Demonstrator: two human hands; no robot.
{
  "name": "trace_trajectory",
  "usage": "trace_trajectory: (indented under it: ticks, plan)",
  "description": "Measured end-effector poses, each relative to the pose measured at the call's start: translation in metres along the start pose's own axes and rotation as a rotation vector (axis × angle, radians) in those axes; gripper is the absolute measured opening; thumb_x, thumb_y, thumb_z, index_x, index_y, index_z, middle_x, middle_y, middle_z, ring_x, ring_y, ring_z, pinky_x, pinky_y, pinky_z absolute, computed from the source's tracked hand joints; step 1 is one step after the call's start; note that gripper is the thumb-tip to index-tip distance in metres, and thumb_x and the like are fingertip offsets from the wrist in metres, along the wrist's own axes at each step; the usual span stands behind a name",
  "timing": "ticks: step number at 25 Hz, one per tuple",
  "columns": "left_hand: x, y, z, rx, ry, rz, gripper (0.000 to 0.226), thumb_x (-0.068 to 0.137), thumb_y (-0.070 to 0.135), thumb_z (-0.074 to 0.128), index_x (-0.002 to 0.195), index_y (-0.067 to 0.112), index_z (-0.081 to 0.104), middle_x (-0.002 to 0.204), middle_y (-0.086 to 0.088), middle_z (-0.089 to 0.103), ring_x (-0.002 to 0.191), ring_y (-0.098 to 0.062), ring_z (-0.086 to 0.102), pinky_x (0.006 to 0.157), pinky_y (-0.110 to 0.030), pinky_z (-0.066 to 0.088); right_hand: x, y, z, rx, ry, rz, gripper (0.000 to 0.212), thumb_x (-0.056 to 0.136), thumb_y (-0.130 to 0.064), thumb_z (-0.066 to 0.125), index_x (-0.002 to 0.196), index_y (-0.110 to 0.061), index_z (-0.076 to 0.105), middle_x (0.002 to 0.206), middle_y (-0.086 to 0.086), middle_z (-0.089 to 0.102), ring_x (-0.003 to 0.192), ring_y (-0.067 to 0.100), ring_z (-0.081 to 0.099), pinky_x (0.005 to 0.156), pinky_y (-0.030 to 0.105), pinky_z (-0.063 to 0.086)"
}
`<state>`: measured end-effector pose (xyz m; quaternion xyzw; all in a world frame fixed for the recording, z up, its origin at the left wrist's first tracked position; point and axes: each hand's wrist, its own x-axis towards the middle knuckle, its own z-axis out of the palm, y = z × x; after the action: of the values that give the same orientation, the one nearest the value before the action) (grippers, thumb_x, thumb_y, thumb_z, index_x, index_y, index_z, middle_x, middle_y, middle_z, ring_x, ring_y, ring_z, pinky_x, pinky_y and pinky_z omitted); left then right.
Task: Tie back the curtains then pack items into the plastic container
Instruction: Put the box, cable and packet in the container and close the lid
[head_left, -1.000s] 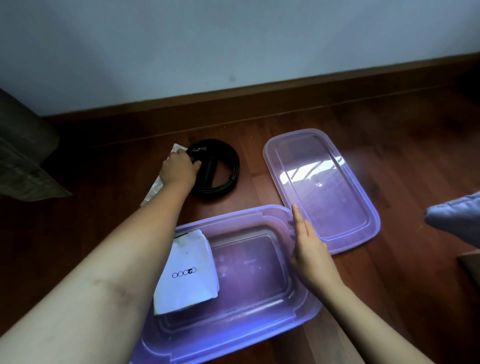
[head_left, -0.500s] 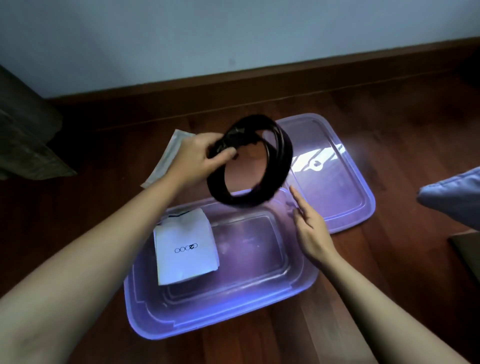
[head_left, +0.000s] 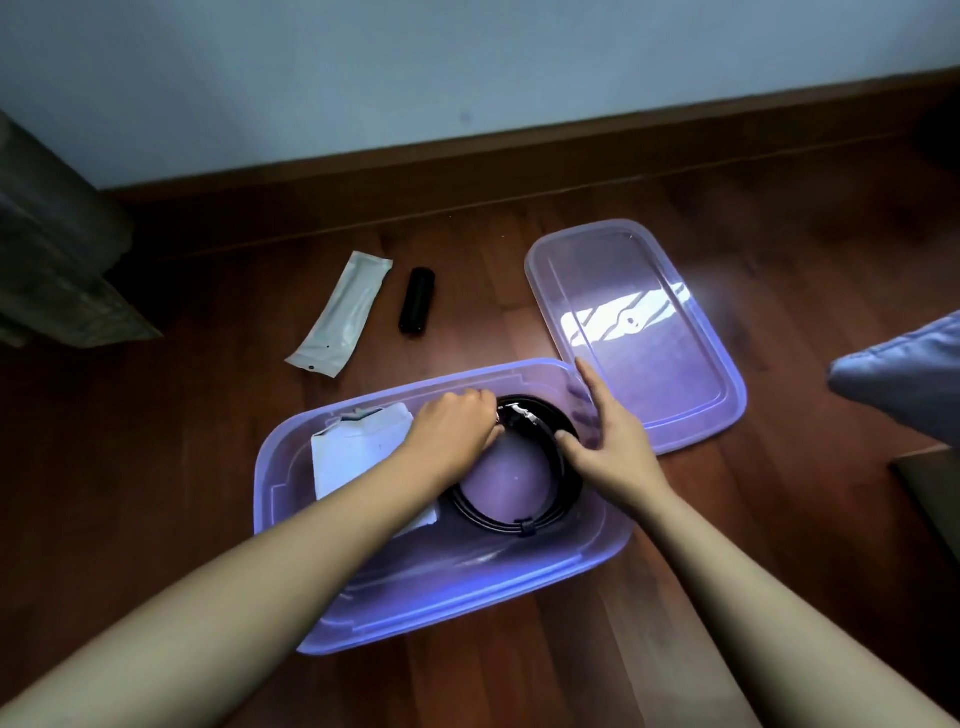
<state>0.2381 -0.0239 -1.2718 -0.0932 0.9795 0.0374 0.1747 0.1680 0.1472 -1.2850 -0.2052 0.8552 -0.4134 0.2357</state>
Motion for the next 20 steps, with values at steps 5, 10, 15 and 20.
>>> trace_trajectory:
  ticks: [5, 10, 15, 20]
  plan:
    - [0.001, 0.005, -0.006, 0.120, 0.062, -0.098, 0.053, 0.067, 0.061, 0.070, 0.087, 0.014, 0.058, 0.079, -0.007, 0.069, 0.071, -0.022, 0.071, 0.051, -0.028, 0.051, 0.003, -0.001, 0.001, -0.352, 0.012, -0.021, 0.101, 0.071, -0.027, 0.077, 0.148, -0.033, 0.012, 0.128, 0.003, 0.058, 0.109, 0.024, 0.059, 0.083, 0.031, 0.044]
    - [0.009, 0.000, 0.000, 0.028, 0.028, -0.011, 0.021, 0.095, 0.015, 0.047, 0.113, 0.003, 0.047, 0.116, -0.016, 0.059, 0.109, -0.037, 0.057, 0.079, -0.042, 0.048, 0.004, -0.003, 0.003, -0.459, 0.042, 0.007, 0.092, 0.077, -0.027, 0.069, 0.148, -0.032, 0.010, 0.113, 0.007, 0.062, 0.099, 0.030, 0.061, 0.071, 0.032, 0.039]
    - [0.001, 0.000, -0.027, -0.044, 0.041, -0.028, 0.025, 0.092, 0.026, 0.052, 0.105, 0.006, 0.060, 0.108, -0.016, 0.064, 0.103, -0.038, 0.060, 0.077, -0.039, 0.049, 0.005, -0.001, 0.004, -0.415, 0.047, -0.015, 0.092, 0.076, -0.029, 0.071, 0.147, -0.032, 0.013, 0.115, 0.005, 0.063, 0.102, 0.027, 0.062, 0.077, 0.035, 0.046]
    - [0.039, -0.045, -0.057, -0.491, 0.516, -0.112, 0.033, 0.076, 0.038, 0.050, 0.085, 0.012, 0.068, 0.085, -0.014, 0.068, 0.083, -0.035, 0.063, 0.073, -0.039, 0.052, 0.004, 0.001, 0.004, -0.390, 0.066, -0.031, 0.088, 0.077, -0.033, 0.069, 0.147, -0.034, 0.014, 0.114, 0.005, 0.063, 0.100, 0.026, 0.062, 0.077, 0.036, 0.048]
